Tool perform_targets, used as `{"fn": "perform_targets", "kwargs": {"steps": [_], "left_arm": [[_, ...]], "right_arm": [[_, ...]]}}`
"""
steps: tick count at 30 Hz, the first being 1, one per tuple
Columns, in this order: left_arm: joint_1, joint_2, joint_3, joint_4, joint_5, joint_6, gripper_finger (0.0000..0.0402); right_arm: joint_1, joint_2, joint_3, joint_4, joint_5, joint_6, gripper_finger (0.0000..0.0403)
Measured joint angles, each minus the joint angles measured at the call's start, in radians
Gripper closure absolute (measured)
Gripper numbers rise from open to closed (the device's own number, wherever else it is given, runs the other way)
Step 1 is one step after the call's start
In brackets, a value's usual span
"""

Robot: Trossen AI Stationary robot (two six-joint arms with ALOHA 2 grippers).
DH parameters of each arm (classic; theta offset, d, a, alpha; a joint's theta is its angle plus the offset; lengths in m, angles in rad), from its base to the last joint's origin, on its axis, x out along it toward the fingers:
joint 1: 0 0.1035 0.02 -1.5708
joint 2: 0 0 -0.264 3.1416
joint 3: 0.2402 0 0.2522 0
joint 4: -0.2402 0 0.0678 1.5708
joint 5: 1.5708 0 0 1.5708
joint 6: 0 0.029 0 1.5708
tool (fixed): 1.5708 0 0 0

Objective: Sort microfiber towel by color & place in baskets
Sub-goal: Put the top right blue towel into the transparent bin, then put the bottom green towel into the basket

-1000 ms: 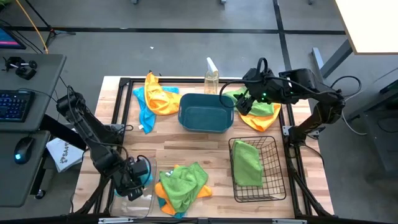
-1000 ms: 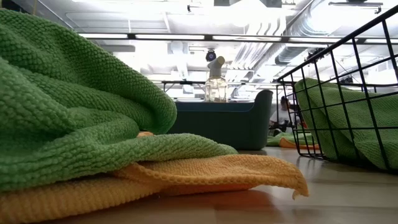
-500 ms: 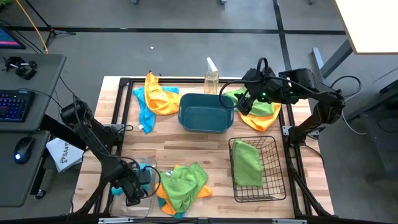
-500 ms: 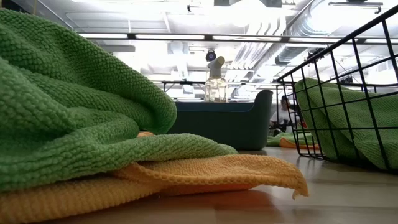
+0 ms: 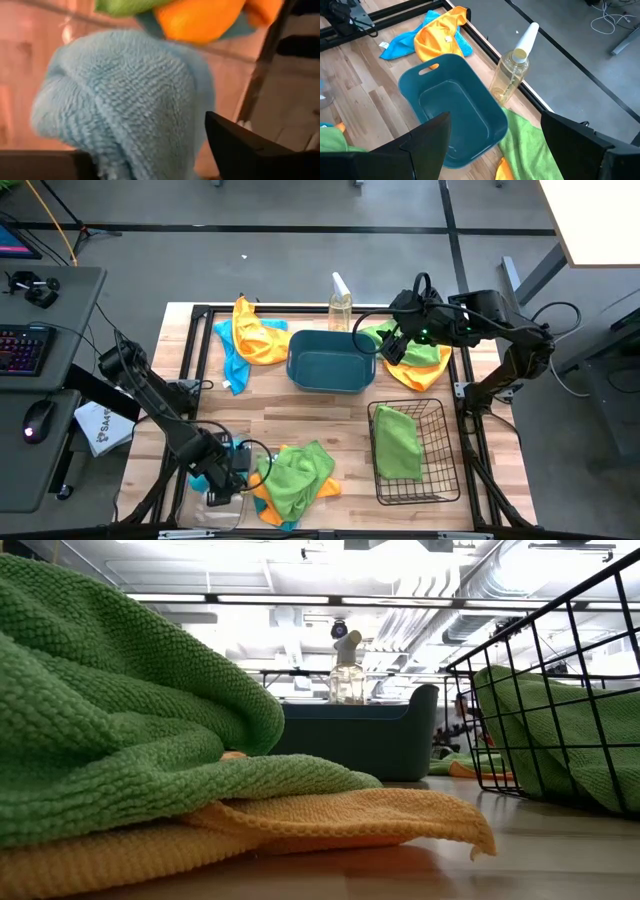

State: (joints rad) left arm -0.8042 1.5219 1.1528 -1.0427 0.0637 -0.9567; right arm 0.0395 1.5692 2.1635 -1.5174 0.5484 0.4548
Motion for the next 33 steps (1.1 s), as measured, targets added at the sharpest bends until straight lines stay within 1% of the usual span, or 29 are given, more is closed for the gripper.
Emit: {"fn": "perform_targets", "kwargs": {"steps": [4,7,9,11,13,15,17,20,25,28,30,33], "left_arm": [[-0.018,0.0,0.001,-0.088,0.007,0.0,0.0162],[-0.029,0.01,0.001,-0.135,-0.029,-0.017,0.0149],[-0.028,0.018,0.001,-0.122,-0.02,-0.073,0.0146],[-0.022,0.022,0.001,-0.102,0.048,-0.076,0.0145],[-0.02,0.022,0.001,-0.128,0.096,-0.057,0.0145],[-0.02,0.013,0.001,-0.184,0.093,-0.068,0.0145],[-0.02,-0.01,0.001,-0.193,0.071,-0.086,0.0144],[-0.017,-0.05,0.017,-0.202,0.004,-0.113,0.0144],[0.027,-0.146,0.075,-0.2,-0.187,-0.122,0.0144],[0.1,-0.202,0.097,-0.204,-0.3,-0.086,0.0144],[0.17,-0.232,0.099,-0.211,-0.356,-0.039,0.0144],[0.294,-0.246,0.099,-0.21,-0.402,0.109,0.0144]], "right_arm": [[0.001,0.0,0.0,-0.013,-0.001,0.016,0.0096],[0.001,0.0,0.0,-0.014,-0.002,0.016,0.0096],[0.001,0.0,0.0,-0.014,-0.002,0.016,0.0096],[0.001,0.0,0.0,-0.014,-0.002,0.016,0.0096],[0.001,0.0,0.0,-0.014,-0.002,0.016,0.0096],[0.001,0.0,0.0,-0.014,-0.002,0.016,0.0096],[0.001,0.0,0.0,-0.014,-0.002,0.016,0.0096],[0.001,0.0,0.0,-0.014,-0.002,0.016,0.0096],[0.001,0.0,0.0,-0.014,-0.002,0.017,0.0096],[0.001,0.0,0.0,-0.014,-0.002,0.031,0.0096],[0.001,0.0,0.0,-0.015,-0.002,0.042,0.0096],[0.001,0.0,0.0,-0.022,-0.002,0.044,0.0096]]}}
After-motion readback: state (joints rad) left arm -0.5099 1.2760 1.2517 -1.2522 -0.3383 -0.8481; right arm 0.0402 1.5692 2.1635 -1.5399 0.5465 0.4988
